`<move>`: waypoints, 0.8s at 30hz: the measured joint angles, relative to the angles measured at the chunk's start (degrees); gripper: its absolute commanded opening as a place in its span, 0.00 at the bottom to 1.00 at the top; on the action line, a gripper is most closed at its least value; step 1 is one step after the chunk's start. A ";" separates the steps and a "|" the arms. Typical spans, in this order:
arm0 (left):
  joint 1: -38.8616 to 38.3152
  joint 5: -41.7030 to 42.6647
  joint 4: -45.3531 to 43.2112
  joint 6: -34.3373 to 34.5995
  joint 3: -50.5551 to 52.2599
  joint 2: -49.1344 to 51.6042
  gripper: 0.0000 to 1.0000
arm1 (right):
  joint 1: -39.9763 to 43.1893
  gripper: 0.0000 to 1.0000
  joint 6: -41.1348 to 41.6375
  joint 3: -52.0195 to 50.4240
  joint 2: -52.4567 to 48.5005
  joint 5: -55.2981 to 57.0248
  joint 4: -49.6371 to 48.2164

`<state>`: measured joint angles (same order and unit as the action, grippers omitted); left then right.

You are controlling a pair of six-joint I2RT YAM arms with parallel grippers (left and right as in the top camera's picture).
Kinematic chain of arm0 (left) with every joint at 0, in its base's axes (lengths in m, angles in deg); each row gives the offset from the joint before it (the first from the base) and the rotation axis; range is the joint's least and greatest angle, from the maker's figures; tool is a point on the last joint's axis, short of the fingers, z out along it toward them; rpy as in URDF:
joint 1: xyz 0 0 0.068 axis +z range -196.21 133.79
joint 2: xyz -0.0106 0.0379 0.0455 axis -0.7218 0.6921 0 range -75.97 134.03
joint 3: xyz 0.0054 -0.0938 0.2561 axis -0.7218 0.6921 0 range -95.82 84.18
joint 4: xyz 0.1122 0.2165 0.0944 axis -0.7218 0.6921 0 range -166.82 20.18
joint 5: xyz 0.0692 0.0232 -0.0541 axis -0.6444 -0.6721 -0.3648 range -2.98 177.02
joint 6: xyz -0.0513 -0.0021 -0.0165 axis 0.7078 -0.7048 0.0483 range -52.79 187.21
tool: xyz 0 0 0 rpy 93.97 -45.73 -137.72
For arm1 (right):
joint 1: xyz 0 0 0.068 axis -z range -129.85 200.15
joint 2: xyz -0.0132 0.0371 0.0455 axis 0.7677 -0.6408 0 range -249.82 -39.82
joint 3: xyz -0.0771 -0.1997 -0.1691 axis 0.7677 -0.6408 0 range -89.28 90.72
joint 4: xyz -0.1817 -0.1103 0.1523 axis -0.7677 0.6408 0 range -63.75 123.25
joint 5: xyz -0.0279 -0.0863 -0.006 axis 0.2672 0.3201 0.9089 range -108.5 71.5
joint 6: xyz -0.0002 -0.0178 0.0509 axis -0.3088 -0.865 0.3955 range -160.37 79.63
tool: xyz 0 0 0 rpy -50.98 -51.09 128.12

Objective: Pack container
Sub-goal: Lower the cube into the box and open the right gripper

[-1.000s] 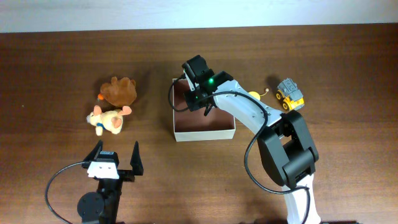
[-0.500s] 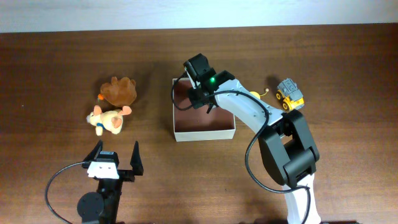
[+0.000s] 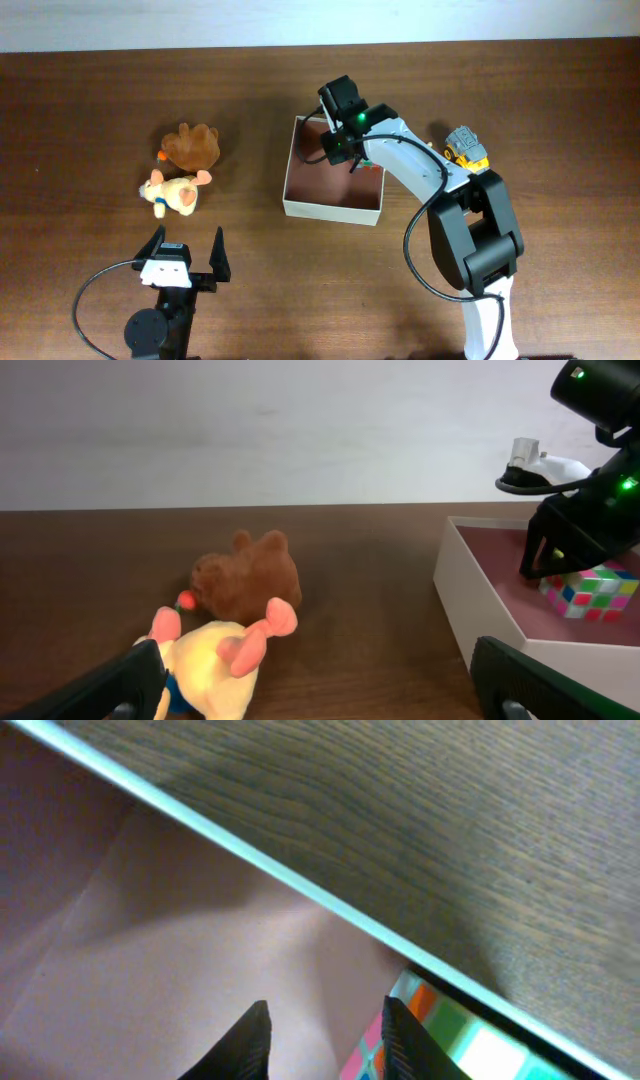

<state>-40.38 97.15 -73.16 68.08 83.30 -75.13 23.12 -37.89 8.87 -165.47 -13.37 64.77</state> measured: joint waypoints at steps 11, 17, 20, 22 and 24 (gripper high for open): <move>0.00 0.00 0.00 0.00 0.00 0.00 0.99 | -3.10 0.40 -1.68 1.86 0.00 -4.46 2.82; 0.00 0.00 0.00 0.00 0.00 0.00 0.99 | -6.49 0.40 -1.90 1.99 0.00 -6.56 4.26; 0.00 0.00 0.00 0.00 0.00 0.00 0.99 | -7.91 0.40 -2.49 1.99 0.00 -6.80 4.79; 0.00 0.00 0.00 0.00 0.00 0.00 0.99 | -8.70 0.40 -2.60 1.99 0.00 -6.97 4.96; 0.00 0.00 0.00 0.00 0.00 0.00 0.99 | -9.38 0.40 -2.80 1.99 0.00 -7.19 5.33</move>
<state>-40.38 97.15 -73.16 68.08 83.30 -75.13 13.75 -40.69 10.86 -165.47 -20.56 70.11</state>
